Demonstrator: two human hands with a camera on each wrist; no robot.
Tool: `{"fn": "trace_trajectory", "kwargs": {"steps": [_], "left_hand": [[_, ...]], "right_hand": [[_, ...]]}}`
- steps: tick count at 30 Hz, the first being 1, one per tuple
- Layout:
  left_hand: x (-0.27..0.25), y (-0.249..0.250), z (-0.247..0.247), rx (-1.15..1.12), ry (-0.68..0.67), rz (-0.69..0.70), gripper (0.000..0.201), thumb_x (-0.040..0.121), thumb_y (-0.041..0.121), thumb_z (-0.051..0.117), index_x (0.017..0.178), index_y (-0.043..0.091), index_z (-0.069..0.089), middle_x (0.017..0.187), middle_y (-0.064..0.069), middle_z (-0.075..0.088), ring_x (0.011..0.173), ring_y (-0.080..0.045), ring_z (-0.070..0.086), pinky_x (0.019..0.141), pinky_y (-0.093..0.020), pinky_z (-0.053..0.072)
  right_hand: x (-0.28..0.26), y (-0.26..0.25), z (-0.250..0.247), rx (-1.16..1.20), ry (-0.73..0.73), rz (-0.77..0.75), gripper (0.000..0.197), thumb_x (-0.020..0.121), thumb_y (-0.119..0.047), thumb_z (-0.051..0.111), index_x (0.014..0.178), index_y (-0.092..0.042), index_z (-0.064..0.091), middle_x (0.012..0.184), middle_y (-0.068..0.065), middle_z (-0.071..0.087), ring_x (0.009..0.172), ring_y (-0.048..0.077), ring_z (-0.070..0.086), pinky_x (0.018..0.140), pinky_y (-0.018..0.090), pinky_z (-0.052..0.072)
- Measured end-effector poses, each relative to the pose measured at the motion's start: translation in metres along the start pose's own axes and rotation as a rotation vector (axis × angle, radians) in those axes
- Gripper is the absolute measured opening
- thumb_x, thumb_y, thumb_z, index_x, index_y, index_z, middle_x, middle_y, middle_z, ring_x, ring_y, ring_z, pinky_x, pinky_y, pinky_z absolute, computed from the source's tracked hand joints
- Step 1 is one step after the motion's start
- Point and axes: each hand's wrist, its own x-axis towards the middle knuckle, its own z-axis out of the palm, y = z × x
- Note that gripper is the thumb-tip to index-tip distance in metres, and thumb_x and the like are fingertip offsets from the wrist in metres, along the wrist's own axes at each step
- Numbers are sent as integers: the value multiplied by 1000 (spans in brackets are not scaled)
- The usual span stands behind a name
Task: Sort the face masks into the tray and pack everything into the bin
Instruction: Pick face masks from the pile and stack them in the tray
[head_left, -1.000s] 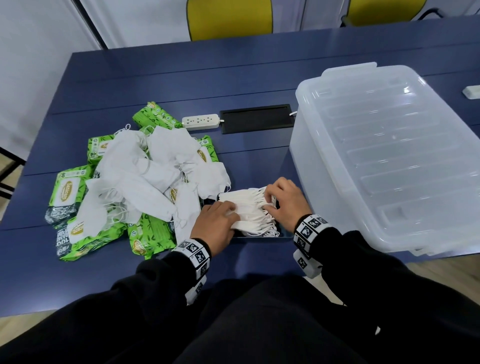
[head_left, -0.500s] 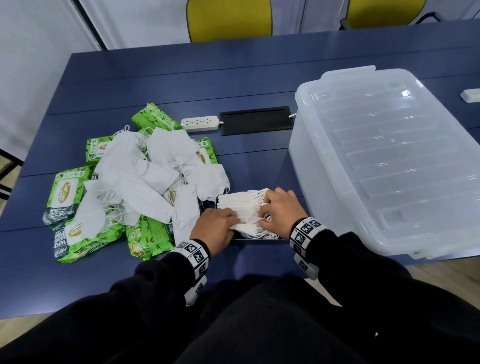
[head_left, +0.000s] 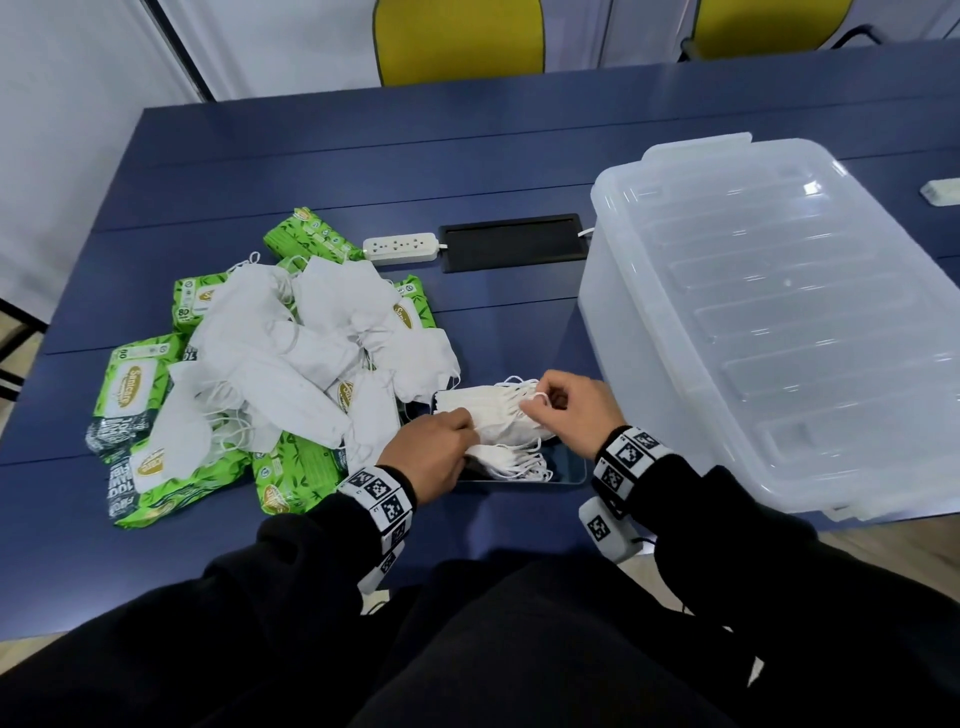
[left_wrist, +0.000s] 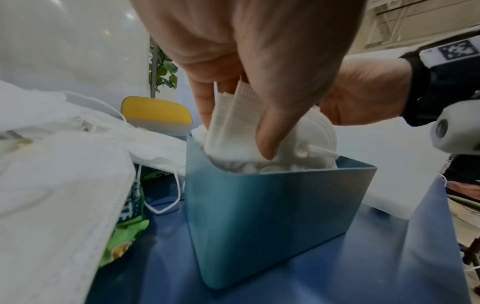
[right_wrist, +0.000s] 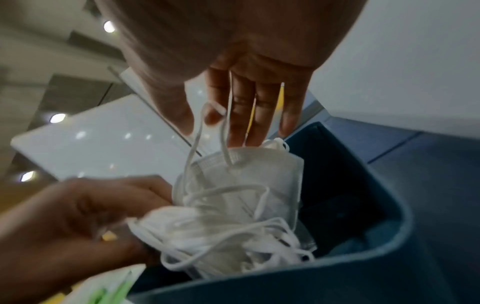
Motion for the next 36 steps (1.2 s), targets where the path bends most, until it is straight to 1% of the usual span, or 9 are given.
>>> {"fn": "trace_trajectory", "kwargs": {"steps": [2,4,7,10,15,20,26,33,36], "left_hand": [[1,2,-5,39,-4,13,24,78,11,68,101,14,76,100,-7,65,81,-34,67,67,-38,53],[2,5,-9,74,-11,19,26,79,12,68,103,15,76,98,-6,65,81,-35,67,65,-40,55],[5,9,-13,140,-28,14,28,83,16,64,108,17,76,99,-5,65,85,-33,66,68,-41,53],[6,12,-15,140,10,31,24,82,15,64,103,16,75,98,-5,64,86,-32,65,67,-39,52],[2,-5,-4,-220,68,-111,25,79,12,70,103,15,77,115,-1,59,101,-26,63,88,-35,52],[-14,-11,10,-498,222,-221,30,77,4,78,102,21,81,131,11,60,118,-8,57,107,-10,33],[-17,-7,12,-345,171,-231,38,74,23,62,108,23,79,118,7,70,106,-20,67,92,-31,52],[-11,-1,16,-30,112,-106,45,91,35,64,126,26,36,102,-7,71,81,-35,65,71,-38,44],[-7,-4,21,104,160,-90,58,83,41,72,130,23,43,109,-5,66,91,-31,62,77,-40,45]], "right_hand": [[-3,-4,0,-209,-16,-139,18,82,-36,77,95,-28,66,84,-12,63,83,11,57,81,33,50],[-5,-6,-1,-236,-26,-261,50,80,-29,75,127,-34,57,111,-11,56,104,12,53,93,33,48],[0,-8,0,-228,-126,-370,74,76,-30,62,147,-42,42,140,-9,40,124,17,45,100,31,43],[6,-12,3,-446,-286,-421,63,78,-35,61,140,-43,51,149,-9,36,120,20,44,101,35,43],[10,-11,10,-411,-291,-358,17,86,-20,68,101,-27,72,110,-7,53,92,18,58,85,42,52],[5,-4,14,36,-217,-177,24,76,-1,77,79,-21,66,84,-4,61,64,1,53,69,16,43],[-1,0,17,4,-277,-78,21,76,-14,84,72,-20,65,56,-19,56,52,0,50,59,13,37],[-1,4,11,-290,-123,-159,28,79,-57,67,73,-30,64,102,-11,52,102,15,47,95,37,42],[-4,-5,8,-427,-104,-231,69,62,-79,61,115,-35,58,129,-9,49,122,19,43,103,44,38]]}}
